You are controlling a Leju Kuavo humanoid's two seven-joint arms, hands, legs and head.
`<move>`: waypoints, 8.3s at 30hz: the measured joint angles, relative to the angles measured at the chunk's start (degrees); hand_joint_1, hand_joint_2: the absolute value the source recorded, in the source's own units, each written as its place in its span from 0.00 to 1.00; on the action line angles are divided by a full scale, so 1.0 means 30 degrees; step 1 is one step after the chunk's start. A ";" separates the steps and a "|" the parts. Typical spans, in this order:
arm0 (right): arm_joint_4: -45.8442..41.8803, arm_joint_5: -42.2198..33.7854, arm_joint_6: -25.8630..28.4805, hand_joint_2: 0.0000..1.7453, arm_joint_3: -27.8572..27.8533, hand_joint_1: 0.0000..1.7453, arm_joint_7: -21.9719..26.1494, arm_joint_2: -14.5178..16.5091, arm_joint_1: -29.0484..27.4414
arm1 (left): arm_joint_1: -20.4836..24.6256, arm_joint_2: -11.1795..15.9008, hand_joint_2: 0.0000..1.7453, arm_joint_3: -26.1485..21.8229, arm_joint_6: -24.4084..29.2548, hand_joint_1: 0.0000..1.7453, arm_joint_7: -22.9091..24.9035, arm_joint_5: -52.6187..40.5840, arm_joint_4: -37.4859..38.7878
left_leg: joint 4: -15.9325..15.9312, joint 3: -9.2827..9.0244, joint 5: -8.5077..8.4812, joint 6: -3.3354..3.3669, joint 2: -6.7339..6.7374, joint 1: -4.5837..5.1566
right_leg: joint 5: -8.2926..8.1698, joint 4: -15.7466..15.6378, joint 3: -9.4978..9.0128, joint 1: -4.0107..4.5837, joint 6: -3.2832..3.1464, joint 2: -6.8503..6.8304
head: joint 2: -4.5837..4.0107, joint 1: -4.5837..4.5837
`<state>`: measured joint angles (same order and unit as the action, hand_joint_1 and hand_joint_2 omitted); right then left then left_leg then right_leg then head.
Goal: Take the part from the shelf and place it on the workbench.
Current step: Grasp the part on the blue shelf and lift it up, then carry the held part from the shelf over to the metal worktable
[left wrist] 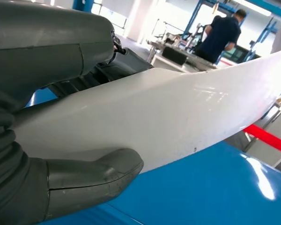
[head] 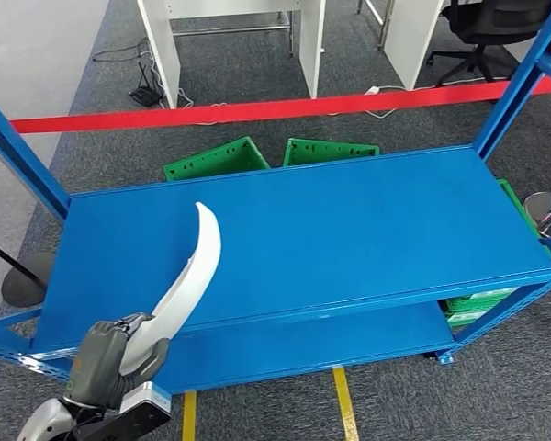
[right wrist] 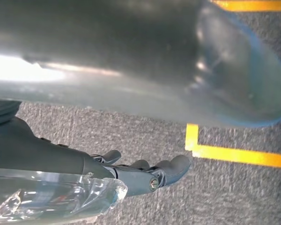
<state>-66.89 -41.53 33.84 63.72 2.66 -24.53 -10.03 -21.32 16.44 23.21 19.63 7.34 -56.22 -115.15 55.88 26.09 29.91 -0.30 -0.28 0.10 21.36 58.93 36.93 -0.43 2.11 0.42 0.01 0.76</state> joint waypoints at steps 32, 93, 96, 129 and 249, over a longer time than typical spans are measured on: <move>-0.0967 -0.0912 0.0519 0.00 0.0309 0.00 0.0361 -0.0579 -0.0078 | 0.0345 0.0065 1.00 0.0667 0.0009 1.00 -0.0262 0.0329 -0.0071 | -0.0657 -0.0254 -0.0272 0.0413 -0.0923 0.0110 | -0.0703 -0.0769 0.0251 0.0090 0.0073 0.1719 | 0.0002 0.0153; -0.6496 0.6571 0.1907 0.00 -0.5628 0.00 -0.4310 -0.1031 -0.5567 | 0.0526 -0.0148 1.00 0.1488 0.0750 1.00 -0.2798 0.4058 -0.0312 | 0.0106 0.1267 -0.0924 -0.0103 -0.1233 -0.0177 | 0.1223 -0.0568 -0.1302 0.0083 0.0008 0.2105 | -0.0001 0.0014; -0.6502 0.6573 0.1907 0.00 -0.5636 0.00 -0.4310 -0.1031 -0.5585 | 0.0531 -0.0148 1.00 0.1490 0.0750 1.00 -0.2798 0.4058 -0.0312 | 0.0107 0.1271 -0.0921 -0.0093 -0.1221 -0.0172 | 0.1216 -0.0570 -0.1296 0.0078 0.0020 0.2120 | -0.0002 0.0020; -0.8655 0.7563 0.1907 0.00 -0.7965 0.00 -0.5127 -0.0849 -0.7676 | 0.2110 -0.2364 1.00 0.1393 -0.0286 1.00 -0.7174 0.7866 0.0381 | 0.0109 0.1445 -0.1100 0.0433 0.0318 -0.0116 | 0.4017 0.4556 0.1203 -0.0074 0.0729 0.0071 | 0.0000 -0.0287; -0.7469 0.3403 -0.4807 0.00 -0.7628 0.00 -0.6938 0.1299 0.2011 | 0.7901 -0.3468 1.00 0.5643 -0.8273 1.00 -1.0335 1.8812 0.3594 | 0.0291 0.2070 -0.1365 0.0488 0.0168 -0.0050 | 0.2376 0.2186 -0.0278 -0.0022 0.0491 0.0140 | -0.0002 -0.0459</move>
<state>-89.30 -31.32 19.42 40.84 -18.16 -20.64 -4.00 2.39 6.04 40.13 -5.19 -23.66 0.22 -104.37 56.75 32.30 25.81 1.16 0.23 -0.05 28.49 65.49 36.09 -0.49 3.59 0.84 0.00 -0.61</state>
